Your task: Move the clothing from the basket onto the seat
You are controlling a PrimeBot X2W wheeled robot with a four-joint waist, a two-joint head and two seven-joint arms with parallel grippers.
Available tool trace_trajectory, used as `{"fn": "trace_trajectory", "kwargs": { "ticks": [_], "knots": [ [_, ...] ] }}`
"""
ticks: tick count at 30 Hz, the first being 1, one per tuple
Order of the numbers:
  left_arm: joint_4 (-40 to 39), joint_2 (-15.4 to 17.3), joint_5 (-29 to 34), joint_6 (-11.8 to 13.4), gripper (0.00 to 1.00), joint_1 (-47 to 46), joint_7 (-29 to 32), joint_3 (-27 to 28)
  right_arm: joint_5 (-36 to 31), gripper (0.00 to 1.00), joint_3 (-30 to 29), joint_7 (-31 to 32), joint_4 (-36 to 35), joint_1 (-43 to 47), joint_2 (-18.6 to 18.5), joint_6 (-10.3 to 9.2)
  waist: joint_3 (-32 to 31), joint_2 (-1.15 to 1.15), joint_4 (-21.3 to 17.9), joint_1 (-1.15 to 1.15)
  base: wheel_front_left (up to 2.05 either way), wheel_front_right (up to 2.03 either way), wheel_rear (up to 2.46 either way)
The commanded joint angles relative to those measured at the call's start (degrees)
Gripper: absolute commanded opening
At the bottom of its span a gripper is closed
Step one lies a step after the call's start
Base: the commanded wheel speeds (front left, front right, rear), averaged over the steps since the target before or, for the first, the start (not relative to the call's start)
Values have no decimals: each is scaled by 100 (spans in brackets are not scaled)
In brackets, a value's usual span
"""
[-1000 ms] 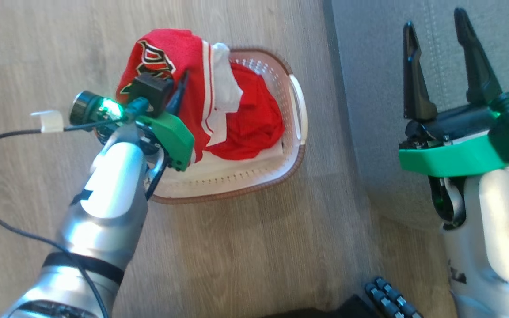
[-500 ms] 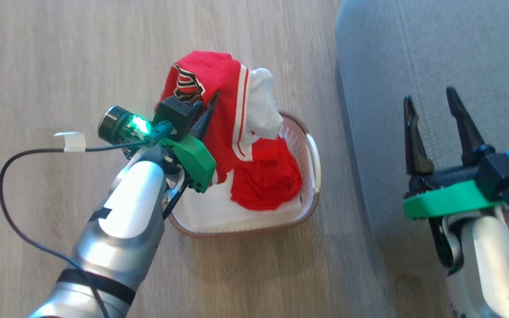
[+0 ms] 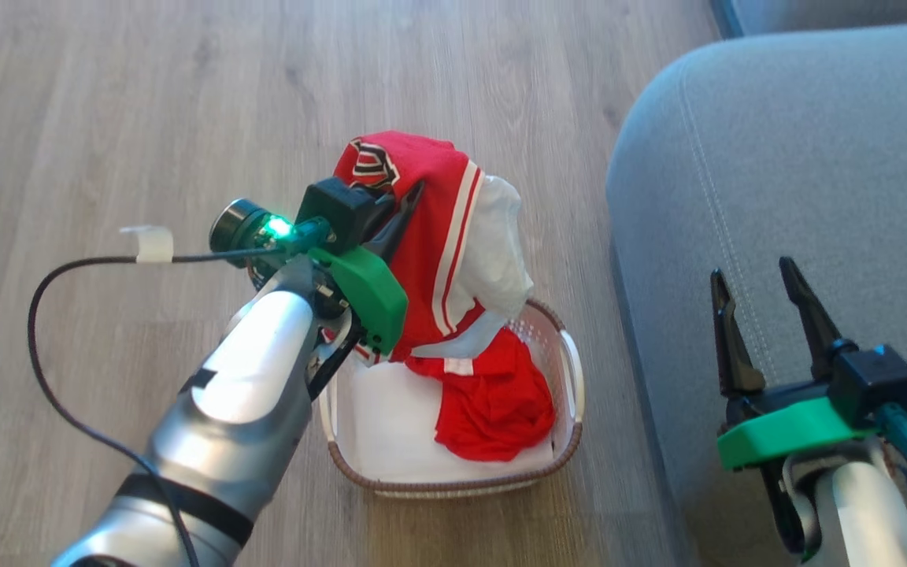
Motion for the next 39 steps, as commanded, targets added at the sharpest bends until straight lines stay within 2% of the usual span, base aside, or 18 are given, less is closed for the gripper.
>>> {"fn": "trace_trajectory", "kwargs": {
  "ticks": [1,14,19,25,34,39],
  "knots": [
    [-171,85,-133,-2,0,-446,-8,108,23,100,152,-36,-141,-43,-1,41,-211,0,62,1,0,0,0],
    [-106,85,-606,43,0,-1375,24,-116,18,100,505,-36,40,33,-1,41,-440,0,172,1,0,0,0],
    [-73,84,-769,94,0,-1586,13,-285,6,100,959,-36,295,-288,-1,41,-443,0,219,1,0,0,0],
    [-44,84,-1036,186,0,-1664,-28,-621,126,100,1768,-36,806,-943,-1,41,-459,0,303,1,0,0,0],
    [-98,84,-1348,336,0,-1749,-49,-1028,253,100,2528,-36,1488,-1495,-1,41,-490,0,450,1,0,0,0],
    [-174,84,-1520,429,0,-1801,-58,-1254,147,100,2730,-36,1812,-1791,-1,41,-522,0,511,1,0,0,0]
  ]
}}
